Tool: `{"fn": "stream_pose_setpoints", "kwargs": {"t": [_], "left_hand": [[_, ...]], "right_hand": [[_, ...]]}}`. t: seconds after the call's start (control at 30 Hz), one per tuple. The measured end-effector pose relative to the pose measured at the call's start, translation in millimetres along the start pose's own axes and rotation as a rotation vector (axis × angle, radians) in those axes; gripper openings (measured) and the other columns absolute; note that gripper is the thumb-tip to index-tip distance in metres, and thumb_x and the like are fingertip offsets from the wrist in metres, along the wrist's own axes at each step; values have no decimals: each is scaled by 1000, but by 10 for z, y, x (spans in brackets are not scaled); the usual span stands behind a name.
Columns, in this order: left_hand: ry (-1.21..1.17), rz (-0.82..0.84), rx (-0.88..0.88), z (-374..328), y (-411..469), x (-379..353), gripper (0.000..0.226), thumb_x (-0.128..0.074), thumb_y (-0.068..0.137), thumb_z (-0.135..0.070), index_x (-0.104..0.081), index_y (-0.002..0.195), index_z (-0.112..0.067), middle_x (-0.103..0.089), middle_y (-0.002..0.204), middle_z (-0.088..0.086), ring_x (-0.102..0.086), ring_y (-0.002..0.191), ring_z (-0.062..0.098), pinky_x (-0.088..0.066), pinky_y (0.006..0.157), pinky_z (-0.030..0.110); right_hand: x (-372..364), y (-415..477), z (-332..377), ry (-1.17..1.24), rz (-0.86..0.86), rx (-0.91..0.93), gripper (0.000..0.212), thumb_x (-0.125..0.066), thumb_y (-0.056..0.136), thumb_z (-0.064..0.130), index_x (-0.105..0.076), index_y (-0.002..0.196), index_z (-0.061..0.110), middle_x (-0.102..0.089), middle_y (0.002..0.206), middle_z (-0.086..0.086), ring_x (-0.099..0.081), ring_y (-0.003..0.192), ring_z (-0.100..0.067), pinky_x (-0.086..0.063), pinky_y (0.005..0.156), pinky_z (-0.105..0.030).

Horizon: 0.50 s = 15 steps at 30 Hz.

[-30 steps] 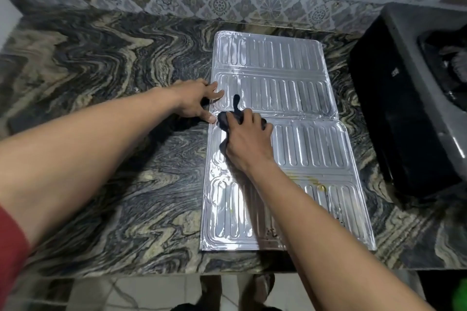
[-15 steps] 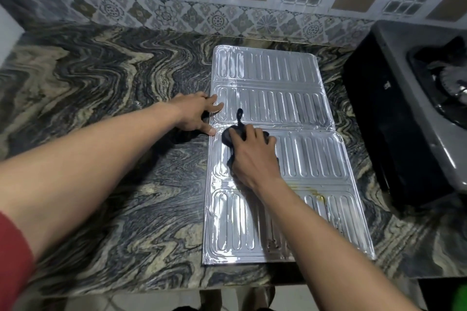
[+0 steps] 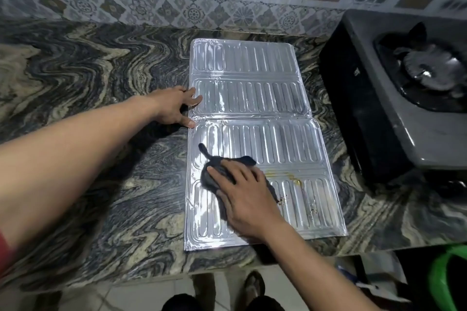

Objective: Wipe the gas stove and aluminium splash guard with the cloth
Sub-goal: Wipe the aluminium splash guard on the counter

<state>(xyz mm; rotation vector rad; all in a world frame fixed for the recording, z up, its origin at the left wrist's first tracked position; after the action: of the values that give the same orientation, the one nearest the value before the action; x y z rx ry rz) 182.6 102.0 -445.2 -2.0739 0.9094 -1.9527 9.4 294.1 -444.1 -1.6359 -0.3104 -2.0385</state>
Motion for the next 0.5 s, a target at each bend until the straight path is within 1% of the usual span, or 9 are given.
{"fn": "stream_pose_setpoints", "kwargs": {"t": [0.07, 0.1, 0.13, 0.23, 0.3, 0.33, 0.37, 0.43, 0.5], "left_hand": [[-23, 5, 6, -32, -14, -1, 90, -64, 82, -58, -16, 155, -37, 1, 165, -11, -3, 152, 23, -9, 122, 47], [-20, 8, 13, -53, -27, 4, 90, -64, 82, -58, -15, 155, -36, 1, 165, -9, -3, 152, 24, -8, 122, 45], [-8, 7, 26, -73, -48, 12, 90, -64, 83, -57, -15, 156, -36, 0, 165, -7, -4, 152, 25, -8, 122, 45], [14, -54, 91, -165, -197, 66, 83, -61, 88, -52, -16, 156, -33, -3, 166, -1, -5, 152, 27, -11, 122, 48], [39, -127, 67, -358, -379, 78, 77, -56, 93, -50, -17, 156, -29, -2, 166, 4, -3, 152, 25, -12, 121, 51], [32, -139, 29, -500, -489, 46, 80, -53, 91, -56, -15, 156, -28, -1, 166, 5, -3, 152, 24, -11, 121, 51], [10, -122, -9, -642, -604, -18, 90, -52, 85, -67, -12, 156, -29, 1, 166, 4, -2, 152, 23, -11, 122, 52], [-18, -23, -26, -862, -846, -209, 120, -53, 60, -89, -8, 156, -34, 5, 165, -3, -5, 151, 21, -14, 122, 52], [13, 59, 17, -934, -1012, -384, 139, -64, 41, -92, -8, 156, -38, 5, 165, -8, -11, 151, 21, -20, 121, 48]], "right_hand": [[5, -101, -296, 8, 15, -90, 54, -15, 103, 46, -7, 156, 37, -7, 166, 2, 1, 152, -17, -3, 120, -53], [8, -138, -425, 12, 25, -129, 55, -11, 103, 47, -3, 157, 36, 0, 166, 3, 8, 152, -15, 3, 120, -53], [21, -164, -533, 16, 26, -157, 55, -10, 104, 47, -2, 157, 35, 3, 166, 3, 11, 151, -15, 5, 120, -53], [55, -188, -680, 26, 8, -185, 56, -12, 104, 45, -4, 157, 32, 0, 166, 0, 10, 152, -17, 3, 121, -52], [41, -191, -668, 38, -8, -191, 56, -12, 104, 44, -6, 158, 30, -2, 166, -1, 8, 152, -18, 4, 121, -52], [41, -191, -653, 45, -20, -191, 56, -13, 104, 43, -8, 158, 29, -3, 166, -1, 8, 152, -18, 5, 121, -51], [49, -189, -644, 52, -29, -190, 55, -14, 104, 42, -10, 158, 29, -4, 166, -2, 7, 152, -19, 6, 121, -51], [72, -188, -650, 62, -36, -183, 54, -18, 105, 39, -14, 157, 26, -6, 166, -4, 5, 152, -20, 6, 121, -51], [83, -192, -657, 58, -26, -163, 54, -19, 105, 38, -15, 156, 23, -6, 166, -6, 5, 152, -22, 5, 121, -52]]}}
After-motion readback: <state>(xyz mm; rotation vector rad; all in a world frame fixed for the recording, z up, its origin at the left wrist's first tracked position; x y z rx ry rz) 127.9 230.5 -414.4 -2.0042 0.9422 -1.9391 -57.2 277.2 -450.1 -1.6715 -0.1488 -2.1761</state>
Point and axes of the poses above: each hand's wrist, its own y-axis towards the middle knuckle, its own x-axis out of the back of the hand, z = x × y, the point moved 9 cm from there along y, towards the middle knuckle
